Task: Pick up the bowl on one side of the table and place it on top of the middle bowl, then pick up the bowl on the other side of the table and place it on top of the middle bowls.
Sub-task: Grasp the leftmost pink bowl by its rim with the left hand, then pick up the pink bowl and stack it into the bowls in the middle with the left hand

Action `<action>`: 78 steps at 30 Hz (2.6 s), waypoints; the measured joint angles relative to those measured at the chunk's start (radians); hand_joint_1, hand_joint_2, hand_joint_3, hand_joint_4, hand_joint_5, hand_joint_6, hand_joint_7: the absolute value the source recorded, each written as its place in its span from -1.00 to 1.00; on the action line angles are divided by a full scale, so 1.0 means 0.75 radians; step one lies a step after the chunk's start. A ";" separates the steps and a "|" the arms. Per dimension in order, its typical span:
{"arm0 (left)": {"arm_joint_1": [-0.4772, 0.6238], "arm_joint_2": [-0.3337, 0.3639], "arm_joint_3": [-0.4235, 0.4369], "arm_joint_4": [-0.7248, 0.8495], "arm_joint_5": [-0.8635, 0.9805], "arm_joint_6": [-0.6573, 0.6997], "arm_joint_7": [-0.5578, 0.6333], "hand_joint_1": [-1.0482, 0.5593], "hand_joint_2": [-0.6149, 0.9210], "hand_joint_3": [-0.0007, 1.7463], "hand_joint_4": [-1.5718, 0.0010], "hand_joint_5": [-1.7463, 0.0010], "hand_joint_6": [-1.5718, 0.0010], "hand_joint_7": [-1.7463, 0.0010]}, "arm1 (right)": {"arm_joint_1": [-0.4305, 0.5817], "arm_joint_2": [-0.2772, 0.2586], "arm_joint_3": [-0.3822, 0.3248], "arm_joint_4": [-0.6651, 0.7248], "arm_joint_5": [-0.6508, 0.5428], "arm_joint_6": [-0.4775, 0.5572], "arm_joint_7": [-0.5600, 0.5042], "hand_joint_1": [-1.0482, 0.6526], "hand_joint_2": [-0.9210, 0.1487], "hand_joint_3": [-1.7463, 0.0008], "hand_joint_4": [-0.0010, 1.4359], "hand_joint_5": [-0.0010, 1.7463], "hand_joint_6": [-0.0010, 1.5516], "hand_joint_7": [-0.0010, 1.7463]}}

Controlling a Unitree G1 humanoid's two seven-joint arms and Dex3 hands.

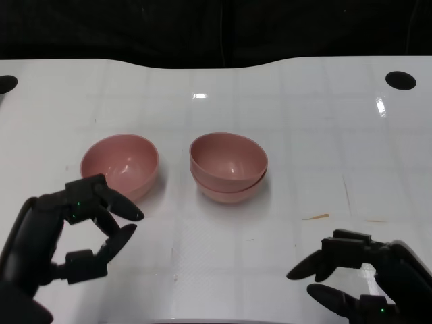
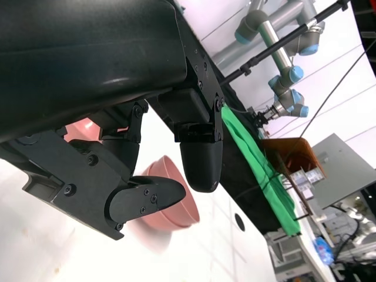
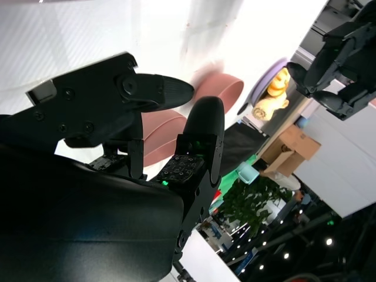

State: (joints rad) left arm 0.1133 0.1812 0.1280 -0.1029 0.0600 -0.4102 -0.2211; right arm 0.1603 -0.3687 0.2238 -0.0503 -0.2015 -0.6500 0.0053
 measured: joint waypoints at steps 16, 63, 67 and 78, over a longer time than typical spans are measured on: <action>-0.212 0.183 -0.189 -0.276 0.849 0.552 0.052 -0.36 1.00 -0.84 0.49 0.65 0.43 0.99 | -0.029 0.143 -0.086 0.161 0.250 0.023 0.190 -0.08 -0.08 -0.55 0.34 1.00 -0.04 0.88; -0.843 0.091 -0.789 1.007 1.170 0.829 0.485 -0.17 1.00 -0.68 -0.04 -1.00 -0.37 0.94 | -0.019 0.247 -0.139 0.149 0.283 0.087 0.328 -0.04 -0.05 -0.55 0.28 1.00 -0.05 0.85; -0.842 0.116 -0.791 0.941 1.170 0.819 0.532 -0.16 1.00 -0.72 -0.05 -1.00 -0.43 0.90 | -0.019 0.247 -0.140 0.149 0.282 0.090 0.328 -0.04 -0.04 -0.55 0.28 1.00 -0.04 0.84; -0.843 0.185 -0.768 0.657 1.176 0.793 0.610 -0.11 0.99 -0.90 -0.11 -1.00 -0.16 0.11 | -0.018 0.248 -0.141 0.151 0.283 0.100 0.328 -0.04 -0.02 -0.55 0.27 1.00 -0.04 0.81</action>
State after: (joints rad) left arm -0.5186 0.3203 -0.4483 0.3899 0.9421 0.1843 0.2366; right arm 0.1465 -0.1824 0.1180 0.0629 0.0110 -0.5748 0.2515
